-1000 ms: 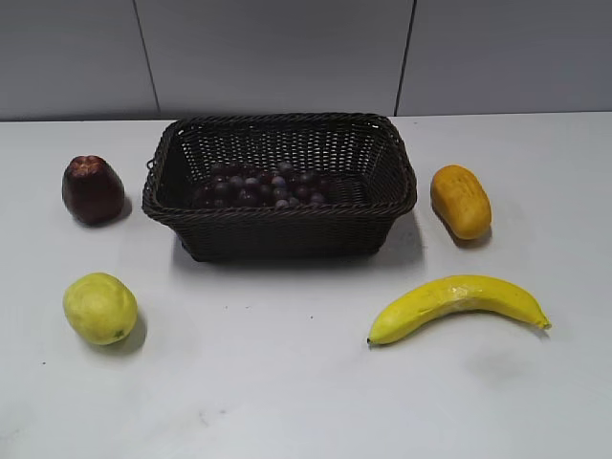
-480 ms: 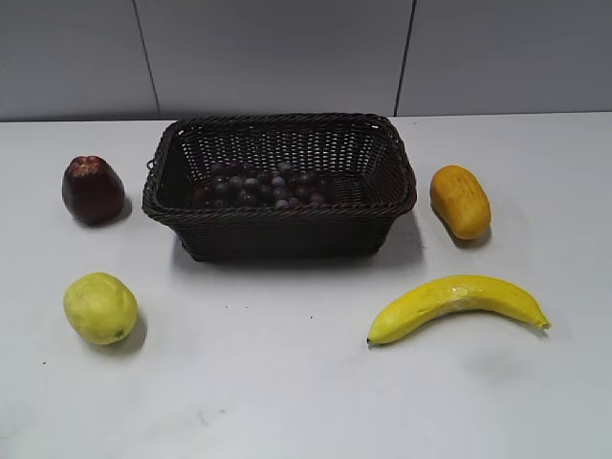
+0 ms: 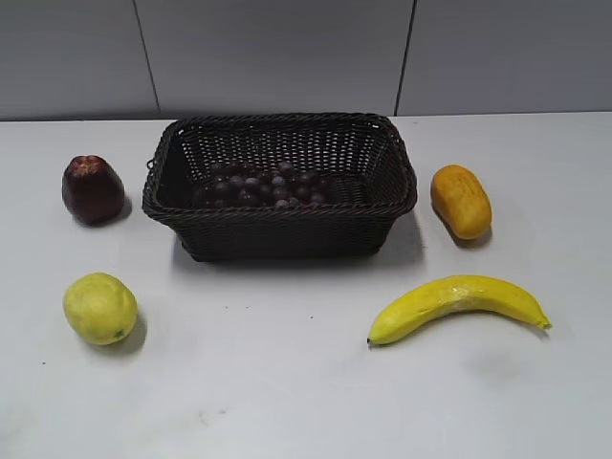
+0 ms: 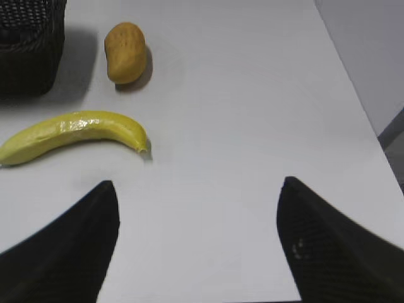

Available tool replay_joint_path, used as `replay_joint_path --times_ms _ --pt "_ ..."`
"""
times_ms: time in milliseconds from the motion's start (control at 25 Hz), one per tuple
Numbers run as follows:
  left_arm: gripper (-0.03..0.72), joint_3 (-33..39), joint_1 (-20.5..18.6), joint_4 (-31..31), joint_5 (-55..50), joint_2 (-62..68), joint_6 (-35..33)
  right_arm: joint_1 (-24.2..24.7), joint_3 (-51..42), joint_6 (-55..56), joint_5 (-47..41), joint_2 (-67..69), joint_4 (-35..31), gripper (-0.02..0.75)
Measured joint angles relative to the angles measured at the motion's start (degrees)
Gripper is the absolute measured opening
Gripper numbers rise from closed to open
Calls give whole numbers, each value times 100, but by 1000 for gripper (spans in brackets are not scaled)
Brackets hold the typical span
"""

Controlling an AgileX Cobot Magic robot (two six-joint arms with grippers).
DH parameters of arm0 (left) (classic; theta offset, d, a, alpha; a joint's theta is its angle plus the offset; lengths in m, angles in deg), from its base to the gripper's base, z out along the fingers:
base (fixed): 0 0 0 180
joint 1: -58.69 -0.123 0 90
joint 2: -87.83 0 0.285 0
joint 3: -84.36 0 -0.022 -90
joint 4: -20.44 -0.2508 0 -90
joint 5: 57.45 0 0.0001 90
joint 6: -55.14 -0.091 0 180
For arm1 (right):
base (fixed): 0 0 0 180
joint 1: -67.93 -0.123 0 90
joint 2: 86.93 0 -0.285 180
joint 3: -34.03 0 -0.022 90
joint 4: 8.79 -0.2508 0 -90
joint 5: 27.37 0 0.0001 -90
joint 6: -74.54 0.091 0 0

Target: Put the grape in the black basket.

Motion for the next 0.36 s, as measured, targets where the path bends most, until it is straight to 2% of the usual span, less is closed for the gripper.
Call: replay_joint_path --times_ms 360 --pt "237 0 0 0 0 0 0 11 0 0 -31 -160 0 590"
